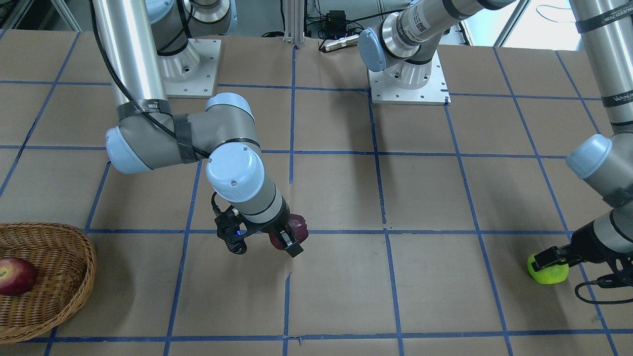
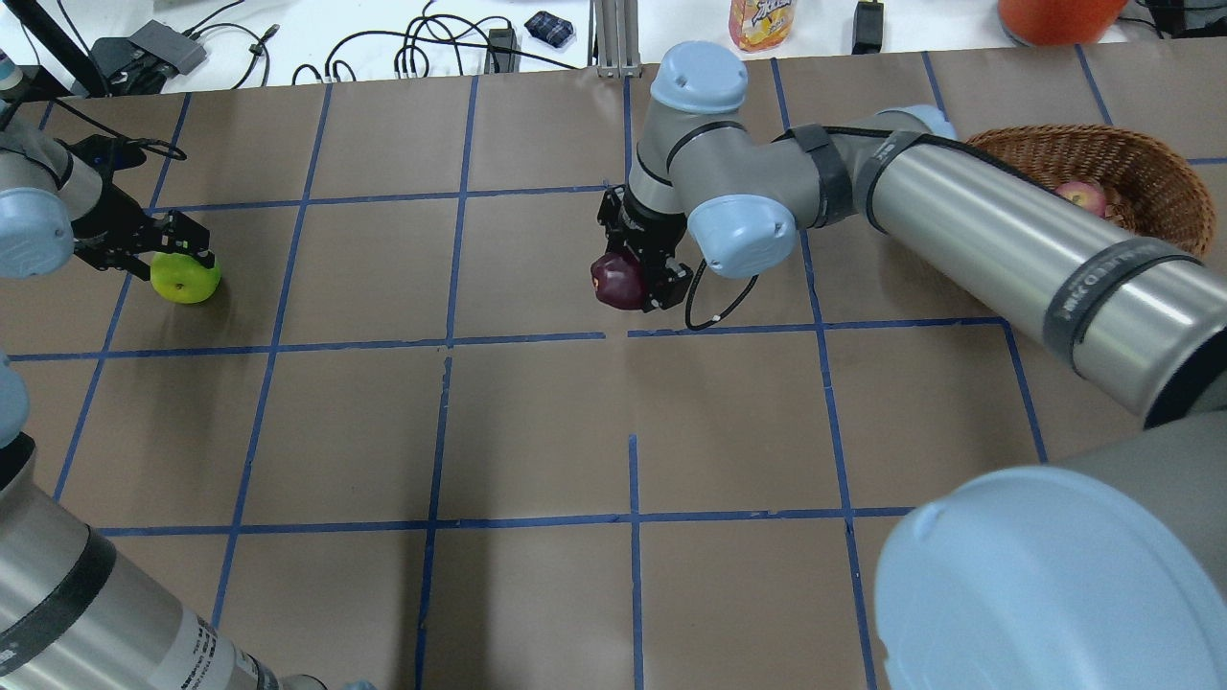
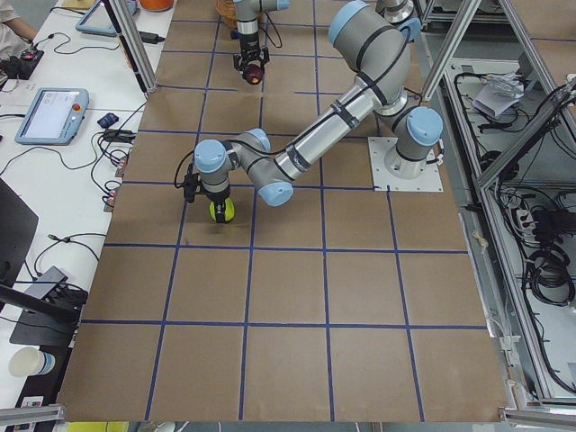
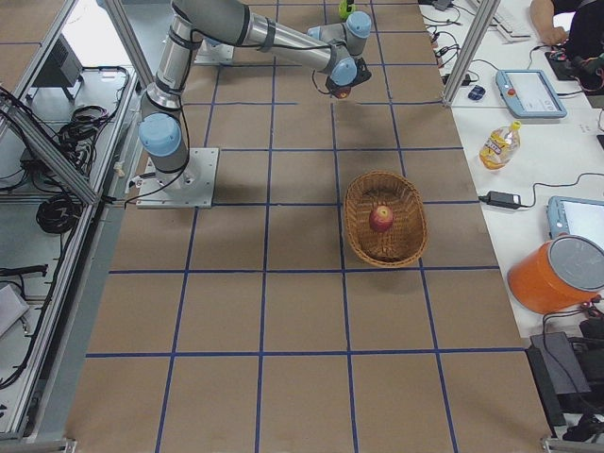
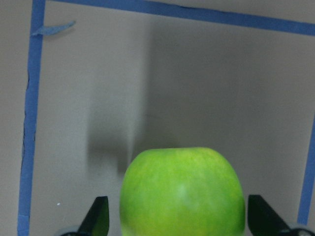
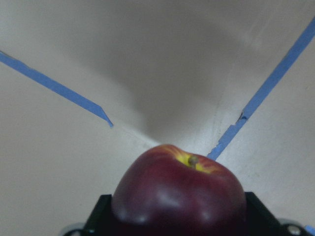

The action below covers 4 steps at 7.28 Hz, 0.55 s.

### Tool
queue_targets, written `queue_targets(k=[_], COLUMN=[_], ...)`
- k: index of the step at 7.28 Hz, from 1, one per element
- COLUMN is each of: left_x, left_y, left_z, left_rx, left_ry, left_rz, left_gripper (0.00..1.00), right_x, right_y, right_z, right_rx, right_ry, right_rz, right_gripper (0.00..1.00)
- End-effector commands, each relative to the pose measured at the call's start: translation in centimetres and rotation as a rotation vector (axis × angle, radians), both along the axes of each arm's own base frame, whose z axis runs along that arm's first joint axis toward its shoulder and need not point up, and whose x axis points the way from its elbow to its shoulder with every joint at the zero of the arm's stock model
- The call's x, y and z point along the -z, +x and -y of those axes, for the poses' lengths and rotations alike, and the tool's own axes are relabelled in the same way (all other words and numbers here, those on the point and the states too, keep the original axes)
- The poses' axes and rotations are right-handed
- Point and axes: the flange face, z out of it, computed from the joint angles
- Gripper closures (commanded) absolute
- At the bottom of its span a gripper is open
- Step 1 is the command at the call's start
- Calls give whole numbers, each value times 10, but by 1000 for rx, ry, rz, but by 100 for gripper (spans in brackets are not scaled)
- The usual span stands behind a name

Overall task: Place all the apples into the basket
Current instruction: 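Carry the dark apple into the basket while the left moves the green apple centerward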

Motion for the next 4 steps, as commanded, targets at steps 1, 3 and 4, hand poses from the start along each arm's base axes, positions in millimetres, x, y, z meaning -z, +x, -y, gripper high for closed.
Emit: queue_targets(k=[1, 3, 4], left_x=[3, 5, 6], left_y=[-4, -3, -4], left_z=[7, 12, 11], left_rx=[10, 28, 27], left_ry=[-40, -71, -66], left_rz=[6, 26, 23], left_gripper=[0, 45, 71], right_x=[-65, -86, -82], right_y=[-127, -244, -300], right_z=[19, 21, 19], right_rx=[-128, -309, -425], right_ry=[-45, -57, -43], right_rz=[-13, -82, -124], right_gripper=[100, 100, 100])
